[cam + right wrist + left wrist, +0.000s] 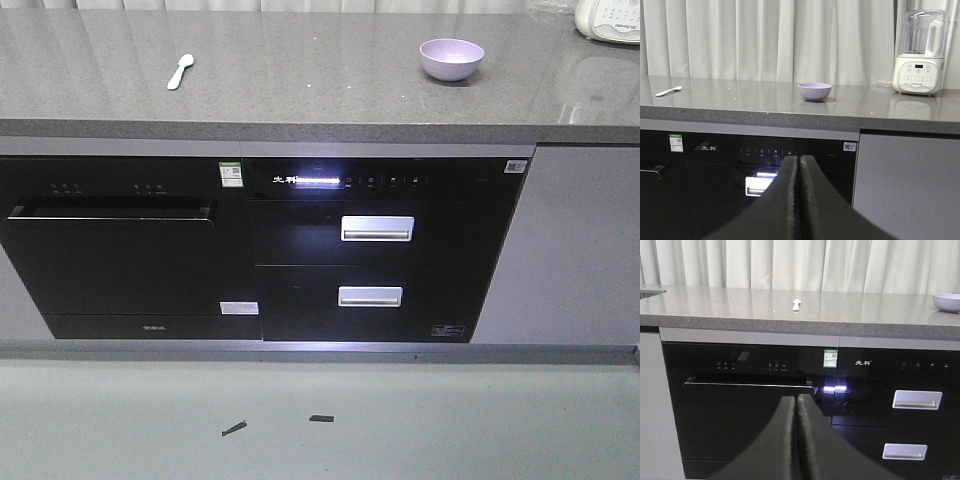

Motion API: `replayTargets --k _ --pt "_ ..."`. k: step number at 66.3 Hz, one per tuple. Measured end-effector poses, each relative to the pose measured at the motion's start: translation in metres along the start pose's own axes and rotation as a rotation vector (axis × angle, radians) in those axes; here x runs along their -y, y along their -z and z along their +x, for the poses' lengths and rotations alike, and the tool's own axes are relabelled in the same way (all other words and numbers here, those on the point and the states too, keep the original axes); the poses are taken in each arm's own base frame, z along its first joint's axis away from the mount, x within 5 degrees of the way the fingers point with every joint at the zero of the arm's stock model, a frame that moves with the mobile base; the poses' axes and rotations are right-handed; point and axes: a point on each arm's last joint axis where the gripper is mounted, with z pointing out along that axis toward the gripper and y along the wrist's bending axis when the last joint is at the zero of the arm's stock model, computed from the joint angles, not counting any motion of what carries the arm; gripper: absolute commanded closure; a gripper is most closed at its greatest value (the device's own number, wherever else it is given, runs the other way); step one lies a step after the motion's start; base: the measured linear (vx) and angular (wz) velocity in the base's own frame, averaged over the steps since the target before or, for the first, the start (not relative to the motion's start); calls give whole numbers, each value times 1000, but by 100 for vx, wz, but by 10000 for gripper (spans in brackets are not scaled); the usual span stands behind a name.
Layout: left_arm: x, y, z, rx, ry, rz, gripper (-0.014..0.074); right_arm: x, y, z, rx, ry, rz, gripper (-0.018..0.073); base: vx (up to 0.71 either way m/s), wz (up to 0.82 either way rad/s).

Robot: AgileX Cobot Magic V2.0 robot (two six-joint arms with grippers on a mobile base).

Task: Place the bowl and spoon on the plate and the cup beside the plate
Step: 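Continue approaching the counter edge, grippers closed and raised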

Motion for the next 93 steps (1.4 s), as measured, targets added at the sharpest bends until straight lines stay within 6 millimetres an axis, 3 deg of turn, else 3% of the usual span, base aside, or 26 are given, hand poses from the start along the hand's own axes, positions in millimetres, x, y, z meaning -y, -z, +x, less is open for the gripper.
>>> replayTargets --k 93 --pt "0 0 0 0 0 0 602 0 0 0 0 0 0 563 4 0"
